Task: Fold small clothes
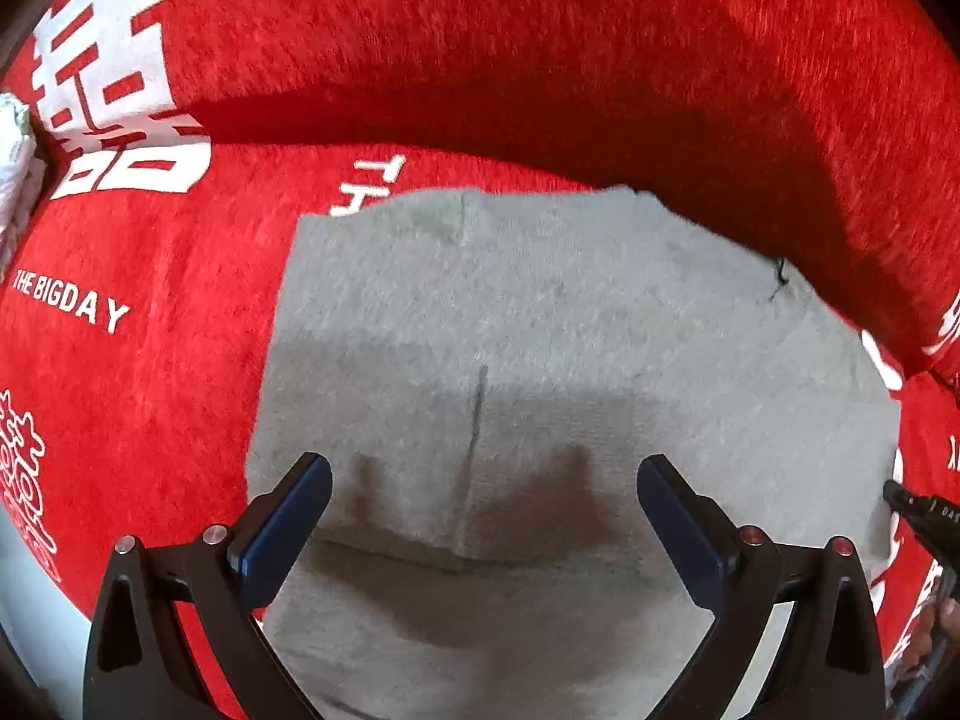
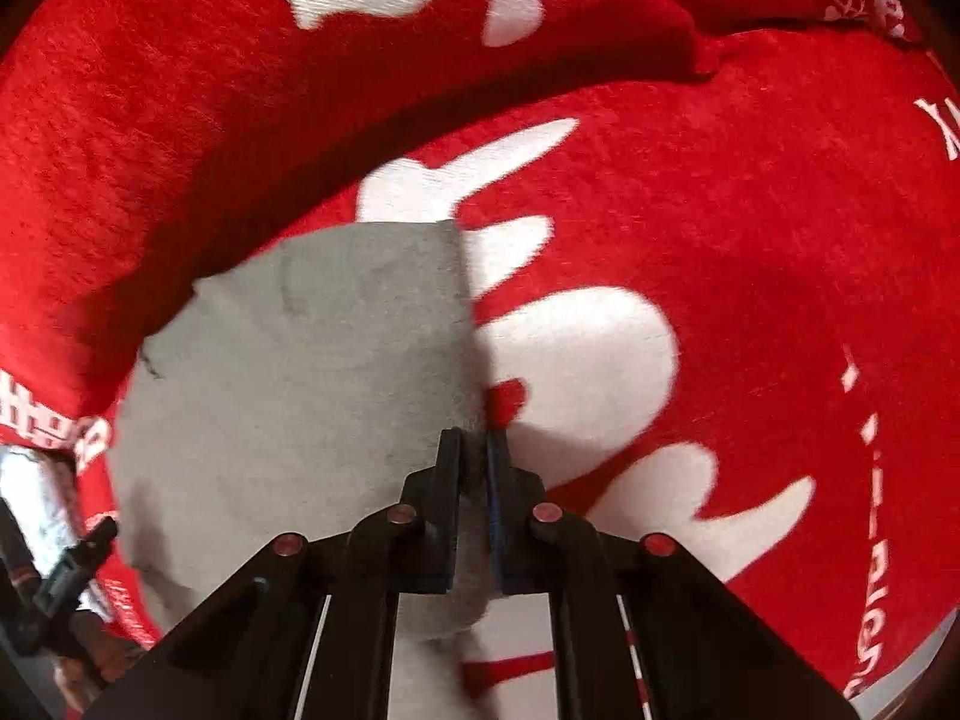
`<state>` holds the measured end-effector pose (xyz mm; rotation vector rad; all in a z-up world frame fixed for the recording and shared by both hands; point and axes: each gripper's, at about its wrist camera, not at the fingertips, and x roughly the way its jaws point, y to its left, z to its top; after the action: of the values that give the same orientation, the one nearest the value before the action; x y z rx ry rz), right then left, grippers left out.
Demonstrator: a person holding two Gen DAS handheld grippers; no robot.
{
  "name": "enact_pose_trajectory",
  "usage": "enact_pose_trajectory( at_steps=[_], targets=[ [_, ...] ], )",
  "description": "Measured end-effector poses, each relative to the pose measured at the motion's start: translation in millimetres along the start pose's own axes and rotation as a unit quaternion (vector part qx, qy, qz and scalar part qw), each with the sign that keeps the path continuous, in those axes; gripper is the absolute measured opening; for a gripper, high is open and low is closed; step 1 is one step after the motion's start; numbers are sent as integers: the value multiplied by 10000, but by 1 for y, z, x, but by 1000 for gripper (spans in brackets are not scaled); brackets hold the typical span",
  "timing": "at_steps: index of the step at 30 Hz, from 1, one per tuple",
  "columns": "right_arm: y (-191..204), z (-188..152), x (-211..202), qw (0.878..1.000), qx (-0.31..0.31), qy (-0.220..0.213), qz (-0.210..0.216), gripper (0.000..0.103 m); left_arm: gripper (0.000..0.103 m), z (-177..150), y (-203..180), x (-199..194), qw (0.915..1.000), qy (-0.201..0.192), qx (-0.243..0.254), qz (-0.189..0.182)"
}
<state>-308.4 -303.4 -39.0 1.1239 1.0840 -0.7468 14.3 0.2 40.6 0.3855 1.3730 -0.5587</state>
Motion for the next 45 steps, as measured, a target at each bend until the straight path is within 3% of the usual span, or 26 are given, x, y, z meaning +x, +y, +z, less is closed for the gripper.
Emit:
enact_pose_trajectory(
  at_steps=[5,9,10,13,17,20,28,32,38,45],
  targets=[
    [-1,-11,-10,9998,180,-40,-68,14,102,-11,-7,-3,9995,35,276,121],
    [0,-35,-22,9997,189,-1,121,15,102,-20,-5,-6,9993,117,331,115],
    [1,-41,-25,9998,160,13,147,19,102,-21,-5,-7,9992,127,347,118],
    [14,-63,-32,9997,33,64,249,48,102,-26,-7,-12,9987,143,466,154],
    [23,-84,-36,9992,-17,165,360,51,102,-33,-14,-21,9968,125,750,237],
    [45,-96,-22,9985,-16,309,448,60,102,-39,-19,-25,9957,154,881,223],
    [61,-108,-14,9963,-135,526,664,63,102,-52,-22,-26,9945,268,990,229],
    [64,-108,-13,9944,-197,613,833,73,102,-57,-25,-25,9938,320,1028,281],
    [64,-104,-9,9906,-324,836,1028,74,102,-63,-29,-27,9940,334,951,424],
    [66,-107,1,9842,-581,1168,1196,77,102,-86,-20,-34,9958,479,726,300]
  ],
)
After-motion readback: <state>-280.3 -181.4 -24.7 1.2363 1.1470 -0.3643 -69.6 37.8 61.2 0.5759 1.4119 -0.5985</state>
